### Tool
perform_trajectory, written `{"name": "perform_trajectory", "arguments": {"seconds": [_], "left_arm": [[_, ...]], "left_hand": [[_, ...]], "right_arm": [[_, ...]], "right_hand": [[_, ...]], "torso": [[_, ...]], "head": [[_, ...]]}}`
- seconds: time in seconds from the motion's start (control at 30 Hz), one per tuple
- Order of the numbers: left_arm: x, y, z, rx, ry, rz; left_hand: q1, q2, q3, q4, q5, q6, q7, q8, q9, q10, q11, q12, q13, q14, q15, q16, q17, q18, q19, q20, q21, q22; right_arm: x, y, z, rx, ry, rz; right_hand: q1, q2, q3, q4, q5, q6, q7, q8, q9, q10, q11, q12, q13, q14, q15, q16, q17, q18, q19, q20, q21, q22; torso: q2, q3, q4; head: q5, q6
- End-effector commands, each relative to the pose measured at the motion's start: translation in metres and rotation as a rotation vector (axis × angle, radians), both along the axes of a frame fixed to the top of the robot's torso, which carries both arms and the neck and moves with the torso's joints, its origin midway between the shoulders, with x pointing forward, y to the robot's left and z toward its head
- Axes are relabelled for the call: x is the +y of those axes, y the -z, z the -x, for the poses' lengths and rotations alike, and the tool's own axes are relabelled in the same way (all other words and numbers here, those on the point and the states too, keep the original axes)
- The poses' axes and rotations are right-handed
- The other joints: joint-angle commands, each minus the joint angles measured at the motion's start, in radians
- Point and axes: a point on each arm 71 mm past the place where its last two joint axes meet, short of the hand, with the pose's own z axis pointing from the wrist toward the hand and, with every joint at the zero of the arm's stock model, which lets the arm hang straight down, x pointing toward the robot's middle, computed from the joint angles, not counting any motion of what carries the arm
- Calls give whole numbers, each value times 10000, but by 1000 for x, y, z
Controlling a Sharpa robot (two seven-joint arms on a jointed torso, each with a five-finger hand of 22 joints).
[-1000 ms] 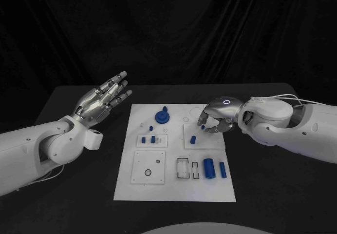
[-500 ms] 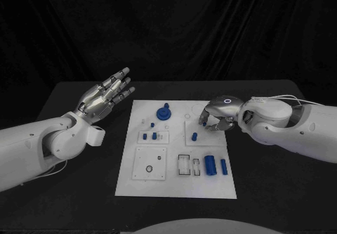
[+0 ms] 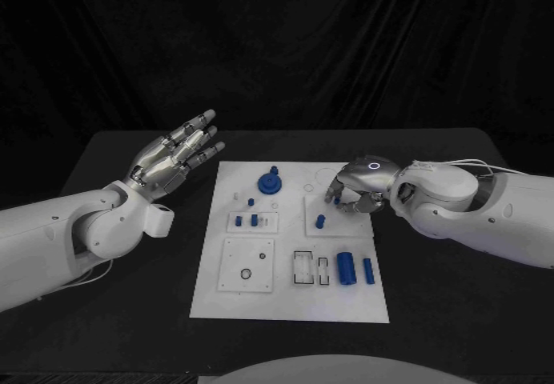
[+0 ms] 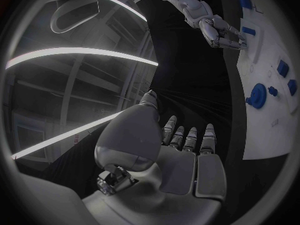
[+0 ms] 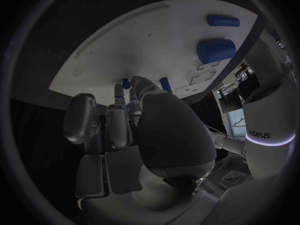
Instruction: Assemble the parts on the task board
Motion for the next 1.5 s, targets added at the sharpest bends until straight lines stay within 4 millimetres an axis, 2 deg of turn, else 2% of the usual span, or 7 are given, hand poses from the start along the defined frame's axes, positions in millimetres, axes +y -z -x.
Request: {"name": "perform_trajectory", "arguments": {"seconds": [0.03, 0.27, 0.3, 0.37, 0.47, 0.93, 1.5], "left_arm": [[-2, 0, 1, -18, 179, 234], [-2, 2, 1, 67, 191, 189], [-2, 2, 1, 76, 190, 182], [-2, 3, 1, 98, 194, 168], [-2, 4, 1, 134, 210, 151], [-3, 9, 2, 310, 296, 112], [-2, 11, 2, 459, 347, 49]], "left_hand": [[211, 12, -87, -19, 114, 70, -25, 10, 9, 12, 70, -11, 12, 7, 92, -25, -1, 23, 57, 103, 50, 65], [524, 89, -95, -100, 418, 57, -2, 10, 10, 27, 127, -6, 17, 37, 148, 3, 16, 23, 130, 202, 82, 135], [594, 114, -91, -123, 493, 61, 4, 11, 11, 43, 147, -2, 22, 49, 167, 14, 23, 24, 149, 219, 91, 158], [710, 141, -92, -170, 607, 74, 20, 14, 14, 68, 168, 5, 28, 82, 222, 43, 40, 27, 195, 251, 113, 215], [839, 166, -99, -228, 752, 81, 16, 16, 15, 86, 206, 9, 33, 138, 306, 95, 65, 29, 255, 299, 141, 280], [1104, 280, -86, -347, 1044, 118, 64, 22, 21, 160, 289, 28, 52, 233, 458, 185, 98, 29, 402, 424, 211, 406], [1285, 340, -119, -414, 1179, 238, 81, 41, 37, 645, 578, 215, 172, 306, 561, 256, 118, 28, 506, 518, 251, 438]], "right_arm": [[-1, 0, -1, -314, 228, -29], [-2, 2, -2, -281, 248, -14], [-2, 3, -2, -286, 230, -26], [-1, 3, -2, -307, 188, -59], [-1, 3, -2, -333, 140, -97], [0, 2, -3, -530, -82, -307], [-3, -13, 1, -1184, -260, -857]], "right_hand": [[-20, -44, 72, 19, -64, 90, 10, 67, 28, 42, -23, 42, 0, 267, 11, -67, -25, 164, -79, -26, -44, 1586], [52, -25, 232, -49, 217, 293, 134, 159, 100, 2, -23, 74, -14, 240, 7, -121, -92, 178, -111, -31, -128, 1566], [143, 8, 375, -172, 514, 833, 516, 449, 280, 46, -26, 139, -14, 239, -4, -124, -89, 176, -112, -42, -121, 1571], [177, 19, 440, -235, 535, 967, 626, 529, 351, 81, -55, 173, -14, 244, -16, -116, -74, 172, -105, -50, -96, 1578], [283, 32, 751, -418, 46, 1182, 779, 695, 546, 254, -119, 296, -6, 257, -61, -97, -36, 166, -95, -88, -54, 1590], [337, 4, 1233, -772, -234, 1410, 940, 930, 937, 813, -117, 605, 45, 278, 6, -56, 43, 123, -51, -55, 136, 1637], [305, 9, 1450, -886, -464, 1245, 1015, 819, 985, 1046, -133, 689, 49, 298, 94, -11, 111, 105, -30, 21, 241, 1660]], "torso": [[-5, -3, 7], [-8, -5, -3], [-8, -7, -4], [-7, -9, -6], [-9, -5, -6], [-7, -6, 1], [-9, -14, -2]], "head": [[-10, -13], [-15, -46], [-17, -52], [-13, -64], [-12, -80], [2, -162], [8, -134]]}}
